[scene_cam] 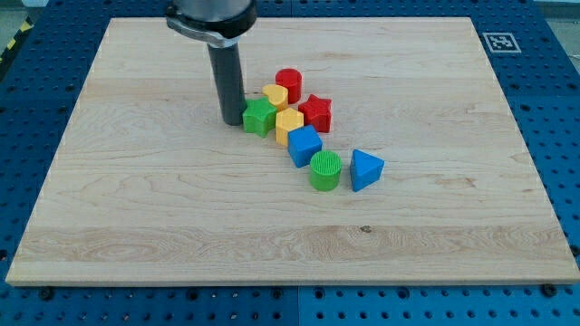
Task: Slide the red circle to the top right side of the yellow heart
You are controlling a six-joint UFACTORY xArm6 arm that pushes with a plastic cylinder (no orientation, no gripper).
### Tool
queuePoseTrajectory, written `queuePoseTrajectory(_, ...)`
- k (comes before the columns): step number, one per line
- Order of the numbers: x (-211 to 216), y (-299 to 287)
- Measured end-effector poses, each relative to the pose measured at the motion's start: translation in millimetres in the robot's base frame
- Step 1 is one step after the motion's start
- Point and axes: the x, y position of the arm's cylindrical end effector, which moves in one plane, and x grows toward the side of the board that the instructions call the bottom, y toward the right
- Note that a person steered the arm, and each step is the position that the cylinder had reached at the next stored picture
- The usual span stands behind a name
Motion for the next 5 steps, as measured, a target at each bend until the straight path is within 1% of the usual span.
queuePoseTrajectory(2, 0, 10)
queuePoseTrajectory(4, -70, 9)
queuePoseTrajectory(5, -88, 36)
